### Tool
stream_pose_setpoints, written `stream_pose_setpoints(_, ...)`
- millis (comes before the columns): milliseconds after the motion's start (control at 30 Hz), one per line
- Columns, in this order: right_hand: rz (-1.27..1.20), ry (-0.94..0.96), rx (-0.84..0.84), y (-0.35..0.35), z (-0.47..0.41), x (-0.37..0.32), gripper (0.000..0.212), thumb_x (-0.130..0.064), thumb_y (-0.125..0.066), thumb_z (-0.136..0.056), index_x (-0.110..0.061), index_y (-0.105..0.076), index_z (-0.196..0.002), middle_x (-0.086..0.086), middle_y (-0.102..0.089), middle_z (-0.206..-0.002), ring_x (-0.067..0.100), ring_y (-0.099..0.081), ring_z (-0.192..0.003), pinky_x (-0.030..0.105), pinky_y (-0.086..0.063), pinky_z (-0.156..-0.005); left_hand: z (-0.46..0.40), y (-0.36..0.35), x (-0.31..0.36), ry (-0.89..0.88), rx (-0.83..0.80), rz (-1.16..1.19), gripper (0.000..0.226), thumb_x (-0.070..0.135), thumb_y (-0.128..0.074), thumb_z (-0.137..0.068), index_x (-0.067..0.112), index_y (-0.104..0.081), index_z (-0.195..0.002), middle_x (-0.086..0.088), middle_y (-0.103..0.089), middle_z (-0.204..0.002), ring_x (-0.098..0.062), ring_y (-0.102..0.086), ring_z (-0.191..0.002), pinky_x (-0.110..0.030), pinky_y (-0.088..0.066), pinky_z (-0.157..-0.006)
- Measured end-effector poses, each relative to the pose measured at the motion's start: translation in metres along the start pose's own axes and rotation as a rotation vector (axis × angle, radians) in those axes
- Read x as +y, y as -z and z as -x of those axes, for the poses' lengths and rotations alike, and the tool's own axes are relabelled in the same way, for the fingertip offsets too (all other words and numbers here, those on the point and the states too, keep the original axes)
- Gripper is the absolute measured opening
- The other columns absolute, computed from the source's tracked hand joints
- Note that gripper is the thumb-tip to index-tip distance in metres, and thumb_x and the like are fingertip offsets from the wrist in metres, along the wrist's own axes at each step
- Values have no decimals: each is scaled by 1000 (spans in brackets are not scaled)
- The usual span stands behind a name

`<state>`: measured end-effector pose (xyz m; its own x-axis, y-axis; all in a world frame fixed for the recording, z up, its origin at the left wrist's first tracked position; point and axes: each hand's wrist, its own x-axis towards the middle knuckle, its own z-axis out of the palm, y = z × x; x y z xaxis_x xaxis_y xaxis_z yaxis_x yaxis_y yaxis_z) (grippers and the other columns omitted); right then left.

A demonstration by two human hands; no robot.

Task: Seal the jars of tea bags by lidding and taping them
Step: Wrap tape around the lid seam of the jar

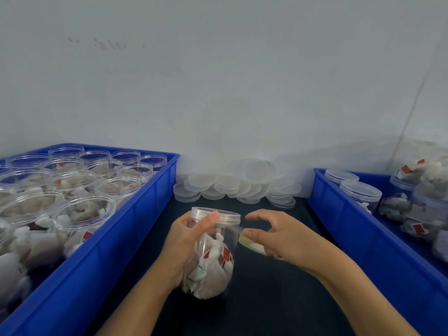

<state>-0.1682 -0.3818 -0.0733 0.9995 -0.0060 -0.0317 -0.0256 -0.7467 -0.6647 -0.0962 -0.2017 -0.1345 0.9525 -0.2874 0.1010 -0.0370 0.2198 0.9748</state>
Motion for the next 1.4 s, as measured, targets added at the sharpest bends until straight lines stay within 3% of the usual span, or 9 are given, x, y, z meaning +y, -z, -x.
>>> stream_pose_setpoints(100,93,38,61,-2,-4,2,43,-51,-56,-91,-40,-50,-133,-21,-50,-90,0,-50,-81,28,-46,-84,-1,2,0,6,-41,19,71,54,-77,-49,7,-69,-102,-19,-73,-89,-27,-71,-78,-31,-58,-66)
stream_pose_setpoints(300,103,76,79,-9,-10,8,29,-49,-54,-93,-46,-61,-121,-25,-49,-66,-4,-44,-65,26,-44,-78,0,7,0,8,-108,34,36,45,-76,-65,18,-76,-88,-18,-73,-90,-22,-72,-77,-23,-56,-62)
stream_pose_setpoints(467,109,107,80,-10,-14,11,26,-44,-51,-96,-49,-62,-119,-36,-46,-50,-5,-38,-57,20,-36,-66,0,5,-2,26,-133,75,48,39,-71,-64,10,-66,-102,-15,-74,-88,-21,-72,-75,-24,-56,-60)
stream_pose_setpoints(800,116,143,64,7,-7,9,24,-43,-53,-95,-67,-58,-99,-38,-49,-51,-16,-46,-50,19,-34,-64,-2,5,-4,-21,-132,83,63,47,-77,-55,10,-68,-105,-25,-71,-96,-28,-71,-82,-28,-58,-68)
stream_pose_setpoints(1000,215,132,114,15,3,4,27,-49,-51,-94,-53,-58,-119,-42,-44,-49,-10,-44,-52,19,-33,-67,-3,4,-4,-33,-117,56,64,50,-77,-54,13,-68,-105,-19,-73,-97,-29,-71,-89,-25,-57,-68)
stream_pose_setpoints(1133,287,149,154,18,12,1,22,-53,-49,-93,-51,-61,-112,-22,-54,-56,-3,-48,-52,21,-39,-63,-3,4,-4,-35,-119,31,66,52,-80,-58,13,-66,-109,-17,-73,-96,-30,-71,-92,-25,-57,-70)
stream_pose_setpoints(1233,305,115,199,15,10,2,32,-56,-49,-92,-49,-59,-122,-29,-62,-88,-6,-55,-80,21,-43,-79,-3,4,-5,-30,-135,5,68,54,-78,-55,14,-65,-109,-15,-73,-96,-29,-71,-93,-23,-56,-70)
stream_pose_setpoints(1333,290,89,184,10,2,4,34,-55,-50,-92,-48,-59,-124,-30,-51,-66,-5,-44,-63,18,-38,-68,-4,5,-6,-33,-145,-6,69,49,-80,-52,14,-65,-109,-16,-73,-98,-30,-71,-94,-27,-56,-73)
stream_pose_setpoints(1400,294,93,162,7,-2,5,35,-55,-49,-93,-48,-58,-126,-32,-59,-85,-5,-45,-68,22,-44,-77,-4,6,-6,-32,-147,5,68,52,-76,-52,15,-65,-108,-17,-73,-99,-31,-70,-96,-30,-57,-74)
